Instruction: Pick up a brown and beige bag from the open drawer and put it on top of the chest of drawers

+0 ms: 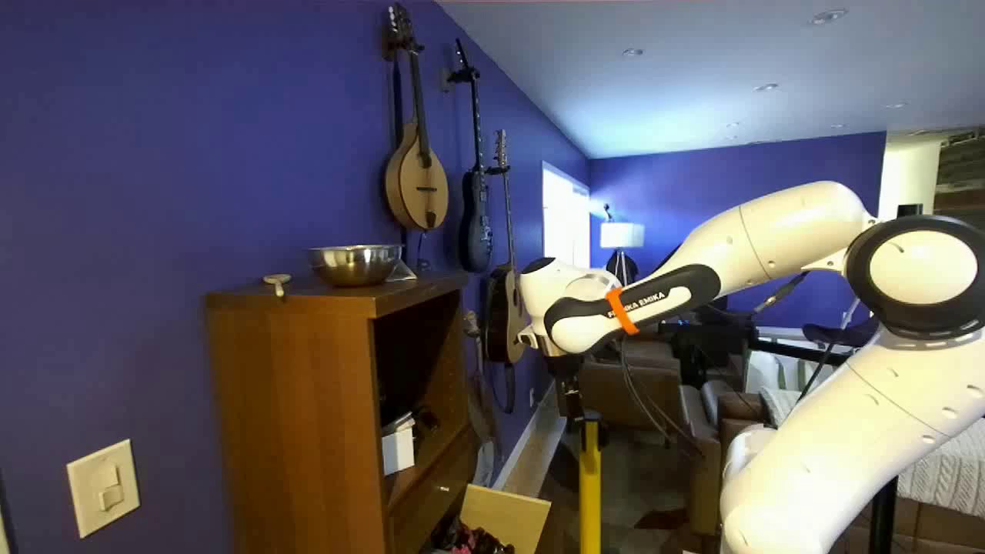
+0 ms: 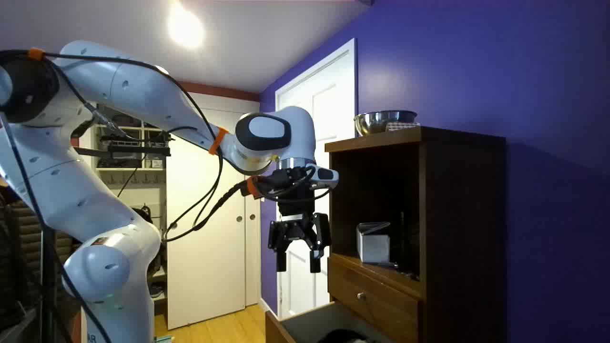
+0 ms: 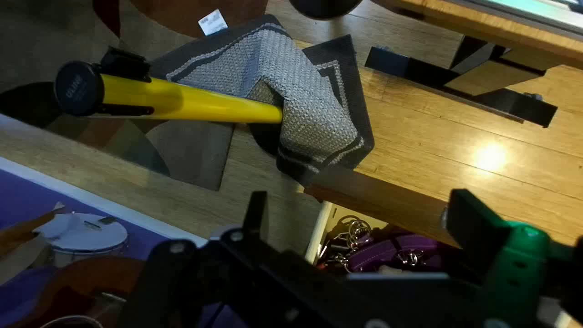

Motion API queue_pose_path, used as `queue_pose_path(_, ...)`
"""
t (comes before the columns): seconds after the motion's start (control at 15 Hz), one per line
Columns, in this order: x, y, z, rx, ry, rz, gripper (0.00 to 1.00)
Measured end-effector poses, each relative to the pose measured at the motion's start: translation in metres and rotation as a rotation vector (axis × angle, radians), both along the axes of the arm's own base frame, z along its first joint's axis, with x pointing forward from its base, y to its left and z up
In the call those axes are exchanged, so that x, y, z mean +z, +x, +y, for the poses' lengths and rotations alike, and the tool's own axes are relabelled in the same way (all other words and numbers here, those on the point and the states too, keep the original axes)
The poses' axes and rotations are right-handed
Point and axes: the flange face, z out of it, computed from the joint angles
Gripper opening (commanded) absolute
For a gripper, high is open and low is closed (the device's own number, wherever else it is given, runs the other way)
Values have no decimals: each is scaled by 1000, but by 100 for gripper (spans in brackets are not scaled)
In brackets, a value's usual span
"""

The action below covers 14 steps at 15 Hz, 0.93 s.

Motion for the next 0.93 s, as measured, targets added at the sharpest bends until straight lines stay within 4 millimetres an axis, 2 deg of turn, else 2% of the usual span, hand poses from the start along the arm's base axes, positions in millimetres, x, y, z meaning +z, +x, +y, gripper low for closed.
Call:
queue_pose_path(0.8,-1,1,1,3,1,2,100)
queue_pose_path(0.93,-15,8,9,24,32,34,100)
